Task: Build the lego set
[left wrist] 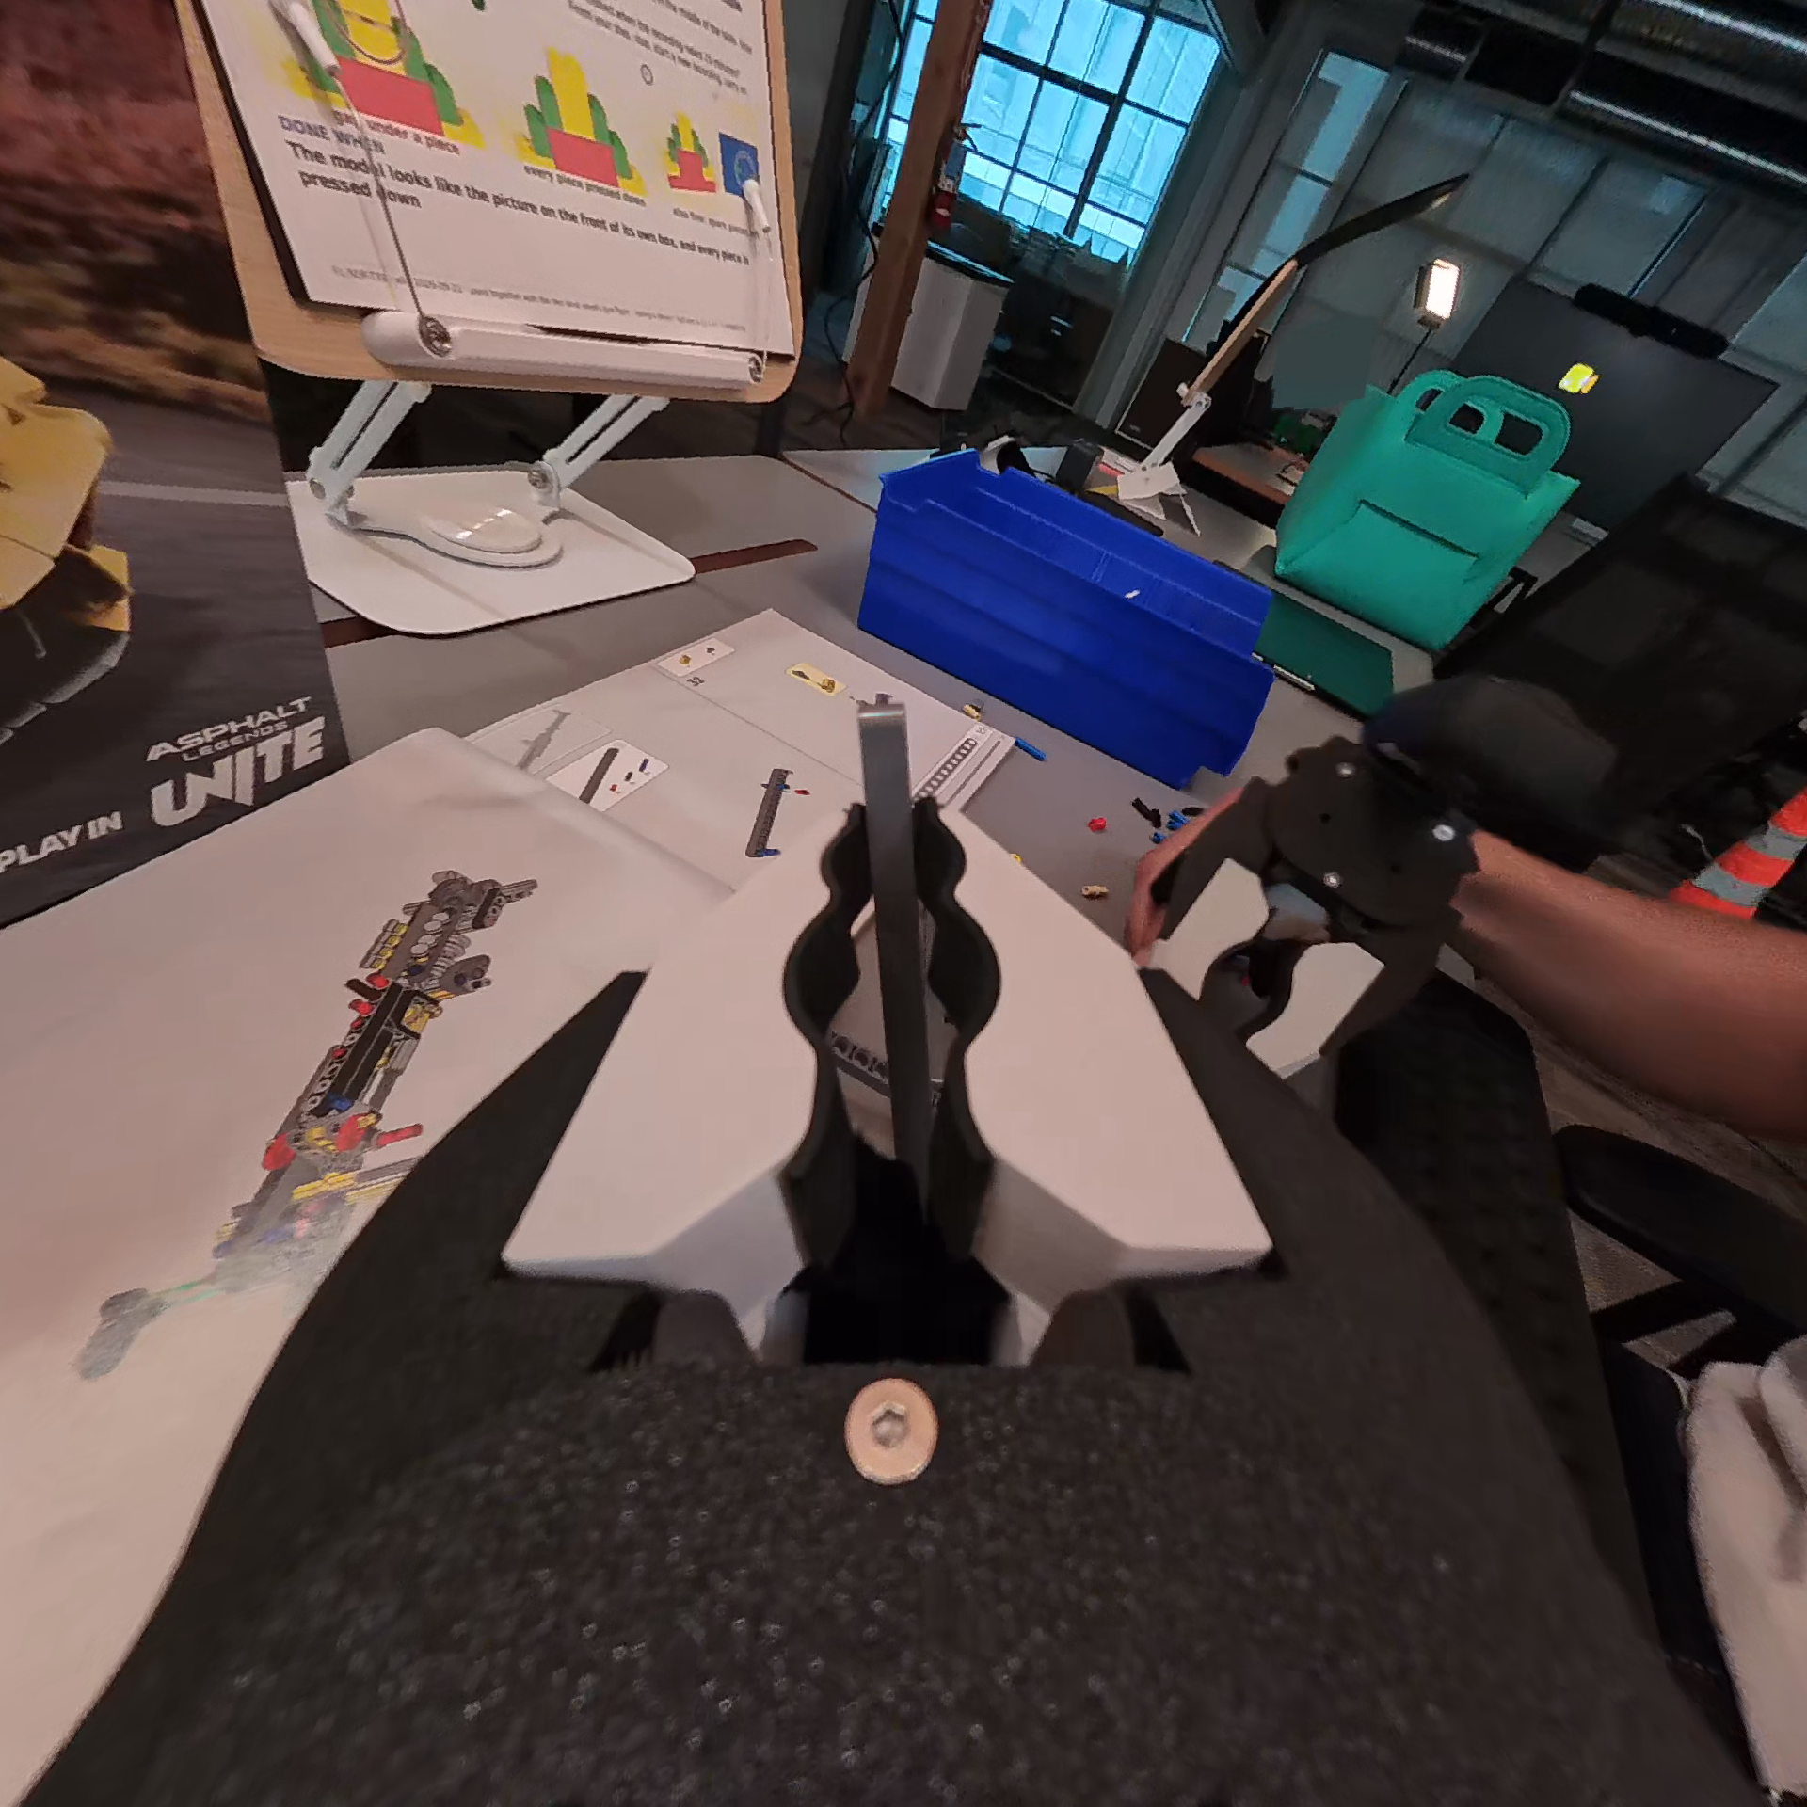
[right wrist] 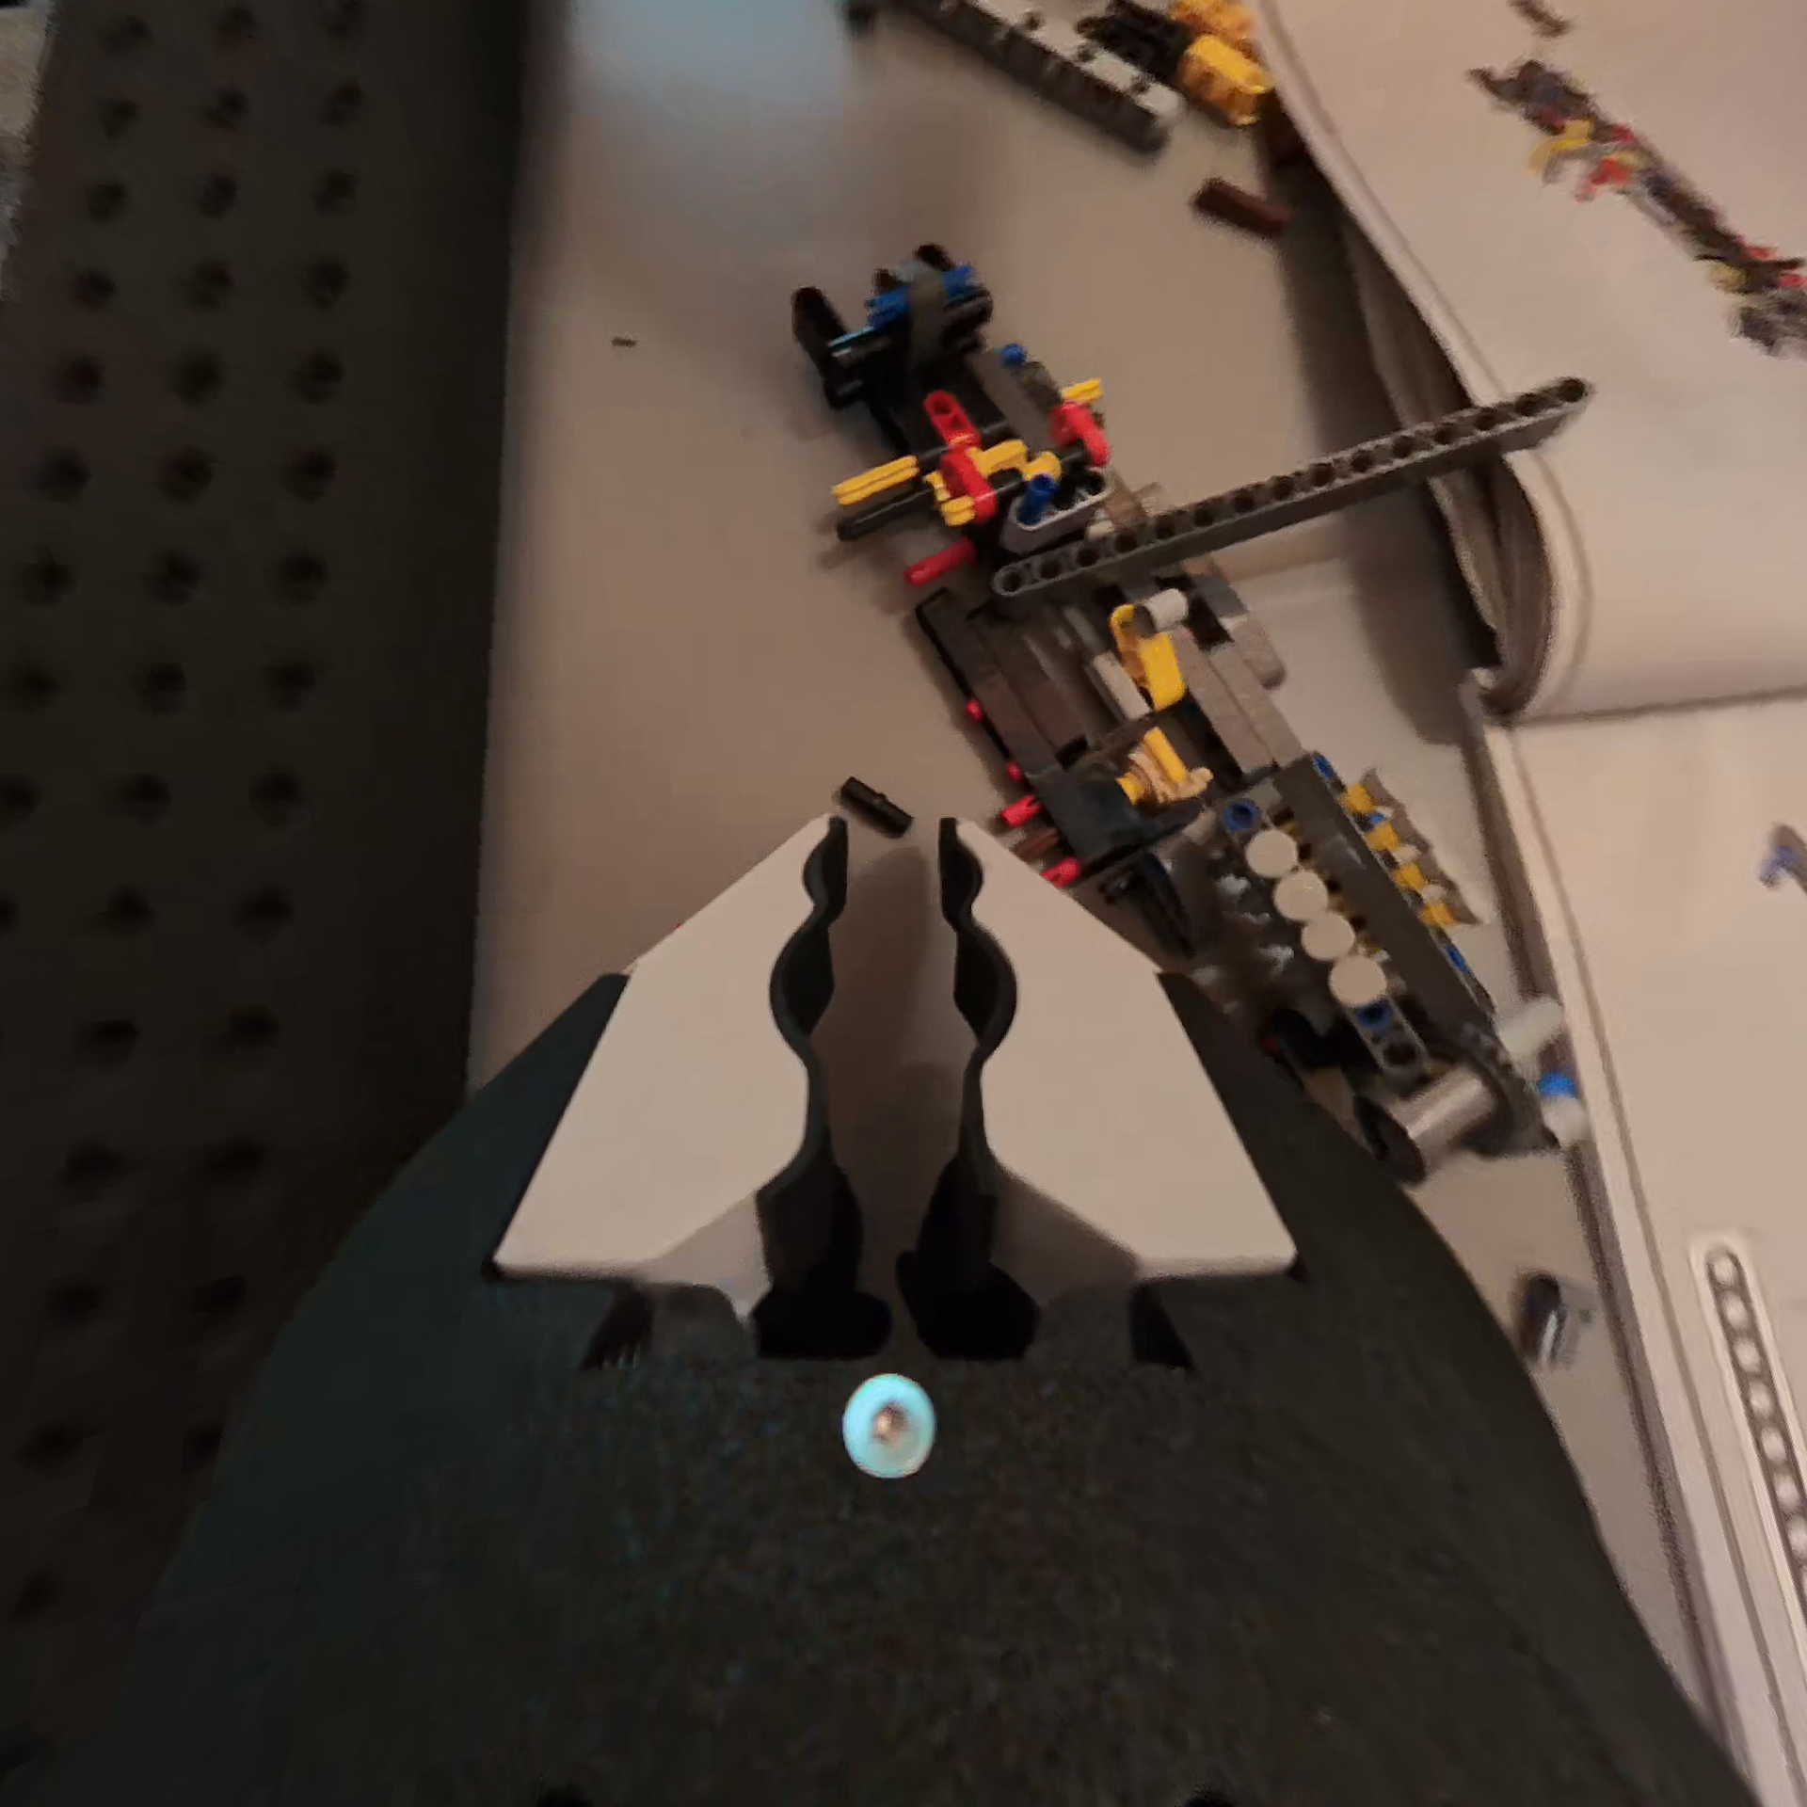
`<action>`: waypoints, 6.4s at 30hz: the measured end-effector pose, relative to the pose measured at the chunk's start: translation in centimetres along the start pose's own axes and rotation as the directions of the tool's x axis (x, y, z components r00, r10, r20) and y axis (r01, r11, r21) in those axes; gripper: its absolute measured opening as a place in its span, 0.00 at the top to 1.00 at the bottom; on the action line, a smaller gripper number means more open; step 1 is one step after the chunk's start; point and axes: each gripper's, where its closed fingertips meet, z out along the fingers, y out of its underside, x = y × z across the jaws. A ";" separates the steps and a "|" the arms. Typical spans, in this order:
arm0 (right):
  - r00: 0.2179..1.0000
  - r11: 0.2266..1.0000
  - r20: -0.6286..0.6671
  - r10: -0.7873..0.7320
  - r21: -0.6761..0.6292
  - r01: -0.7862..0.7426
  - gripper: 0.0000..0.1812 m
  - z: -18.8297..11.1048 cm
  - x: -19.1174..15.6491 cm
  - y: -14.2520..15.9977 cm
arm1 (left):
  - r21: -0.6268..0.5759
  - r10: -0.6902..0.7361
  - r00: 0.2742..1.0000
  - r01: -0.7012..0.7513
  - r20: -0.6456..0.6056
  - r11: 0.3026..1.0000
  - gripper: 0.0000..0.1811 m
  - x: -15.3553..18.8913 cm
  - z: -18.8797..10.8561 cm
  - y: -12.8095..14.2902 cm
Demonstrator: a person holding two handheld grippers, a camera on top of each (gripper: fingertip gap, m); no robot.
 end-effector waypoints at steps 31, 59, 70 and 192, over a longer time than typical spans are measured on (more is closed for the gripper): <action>0.999 0.225 -0.023 -0.031 -0.974 -0.015 0.97 -13.1 6.9 15.8 | -0.039 0.070 0.998 -0.070 -0.003 0.997 0.96 1.0 0.5 0.7; 0.829 0.759 -0.389 0.402 -0.365 -0.540 0.84 -14.7 7.3 12.0 | -0.026 0.075 0.997 -0.076 -0.018 0.997 0.96 1.6 0.2 0.3; 0.616 0.756 -0.548 0.565 0.046 -0.653 0.88 -13.6 7.1 16.1 | -0.056 0.092 0.994 -0.094 -0.051 0.994 0.96 2.7 0.9 1.1; 0.685 0.846 -0.625 0.373 0.533 0.026 0.98 -12.2 2.9 -9.8 | -0.013 0.082 0.988 -0.084 -0.130 0.996 0.96 5.6 2.8 2.3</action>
